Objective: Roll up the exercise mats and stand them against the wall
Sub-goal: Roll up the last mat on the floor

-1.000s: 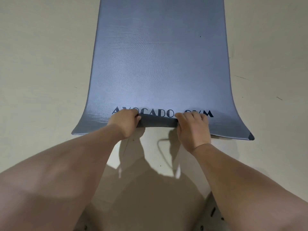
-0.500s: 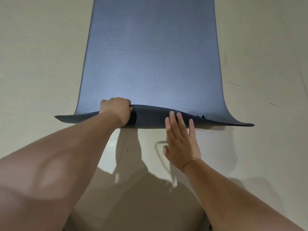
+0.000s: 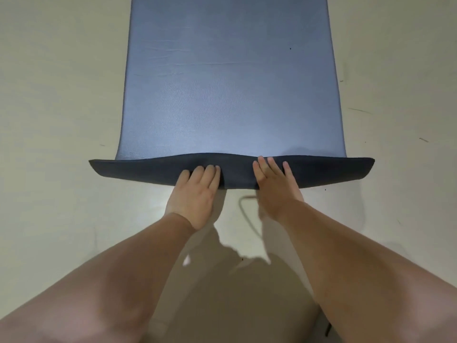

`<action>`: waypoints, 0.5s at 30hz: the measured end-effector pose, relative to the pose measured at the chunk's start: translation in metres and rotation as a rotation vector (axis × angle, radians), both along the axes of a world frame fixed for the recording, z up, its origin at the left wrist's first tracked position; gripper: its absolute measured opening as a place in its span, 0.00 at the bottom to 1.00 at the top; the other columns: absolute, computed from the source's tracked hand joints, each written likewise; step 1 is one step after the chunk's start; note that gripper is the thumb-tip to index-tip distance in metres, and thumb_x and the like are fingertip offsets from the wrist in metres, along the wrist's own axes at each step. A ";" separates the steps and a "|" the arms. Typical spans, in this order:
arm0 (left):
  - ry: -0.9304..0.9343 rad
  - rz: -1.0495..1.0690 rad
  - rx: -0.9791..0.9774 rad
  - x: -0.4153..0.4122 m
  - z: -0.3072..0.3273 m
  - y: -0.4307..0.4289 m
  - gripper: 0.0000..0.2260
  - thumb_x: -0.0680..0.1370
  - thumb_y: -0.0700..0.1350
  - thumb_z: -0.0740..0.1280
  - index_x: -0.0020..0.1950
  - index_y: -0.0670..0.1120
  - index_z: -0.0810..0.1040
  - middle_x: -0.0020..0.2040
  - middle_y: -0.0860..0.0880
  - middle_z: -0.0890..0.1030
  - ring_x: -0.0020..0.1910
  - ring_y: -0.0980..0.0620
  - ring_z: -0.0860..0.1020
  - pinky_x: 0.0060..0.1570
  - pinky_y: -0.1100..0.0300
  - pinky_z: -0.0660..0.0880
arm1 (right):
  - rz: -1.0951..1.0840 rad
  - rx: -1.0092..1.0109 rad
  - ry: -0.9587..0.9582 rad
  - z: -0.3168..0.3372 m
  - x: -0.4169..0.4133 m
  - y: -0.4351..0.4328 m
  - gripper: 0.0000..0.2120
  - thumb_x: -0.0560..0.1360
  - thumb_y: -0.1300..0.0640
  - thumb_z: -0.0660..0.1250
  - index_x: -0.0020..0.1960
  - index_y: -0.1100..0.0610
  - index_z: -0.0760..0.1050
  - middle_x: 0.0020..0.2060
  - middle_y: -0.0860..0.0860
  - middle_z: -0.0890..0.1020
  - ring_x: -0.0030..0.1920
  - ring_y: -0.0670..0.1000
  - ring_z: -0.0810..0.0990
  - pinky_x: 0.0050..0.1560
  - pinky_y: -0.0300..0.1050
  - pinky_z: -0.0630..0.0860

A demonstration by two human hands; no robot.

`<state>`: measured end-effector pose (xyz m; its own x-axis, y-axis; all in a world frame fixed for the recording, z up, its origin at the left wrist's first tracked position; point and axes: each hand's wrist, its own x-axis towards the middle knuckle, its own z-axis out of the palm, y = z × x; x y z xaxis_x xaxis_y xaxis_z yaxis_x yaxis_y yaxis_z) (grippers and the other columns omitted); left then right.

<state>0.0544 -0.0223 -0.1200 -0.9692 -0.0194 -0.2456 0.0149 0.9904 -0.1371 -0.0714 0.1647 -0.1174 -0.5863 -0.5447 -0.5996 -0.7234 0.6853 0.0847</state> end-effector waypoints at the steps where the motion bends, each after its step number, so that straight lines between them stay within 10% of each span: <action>1: -0.046 0.014 -0.010 0.002 0.000 -0.003 0.33 0.72 0.48 0.69 0.76 0.40 0.70 0.69 0.43 0.73 0.61 0.41 0.70 0.56 0.47 0.68 | 0.002 -0.009 -0.008 0.000 -0.004 0.000 0.42 0.83 0.56 0.60 0.84 0.58 0.33 0.84 0.53 0.38 0.84 0.55 0.37 0.83 0.59 0.42; 7: -0.112 0.105 0.071 -0.015 -0.006 -0.008 0.31 0.72 0.45 0.73 0.74 0.42 0.70 0.69 0.42 0.73 0.63 0.41 0.73 0.61 0.47 0.70 | -0.157 -0.293 0.041 -0.008 0.003 0.015 0.37 0.81 0.61 0.65 0.85 0.53 0.52 0.80 0.57 0.55 0.82 0.61 0.49 0.83 0.55 0.46; 11: -0.188 0.189 0.081 -0.028 -0.012 -0.006 0.30 0.80 0.42 0.63 0.81 0.42 0.58 0.77 0.45 0.66 0.73 0.43 0.67 0.75 0.48 0.62 | -0.171 -0.256 0.015 -0.008 -0.001 0.012 0.38 0.81 0.68 0.59 0.85 0.52 0.48 0.80 0.55 0.55 0.82 0.59 0.46 0.82 0.52 0.42; 15: -0.201 0.212 0.107 -0.037 -0.011 -0.008 0.26 0.80 0.39 0.60 0.79 0.44 0.64 0.71 0.47 0.73 0.68 0.44 0.71 0.65 0.52 0.67 | -0.140 -0.200 -0.017 -0.008 -0.009 0.009 0.37 0.81 0.66 0.58 0.85 0.51 0.47 0.81 0.54 0.56 0.83 0.58 0.48 0.81 0.50 0.37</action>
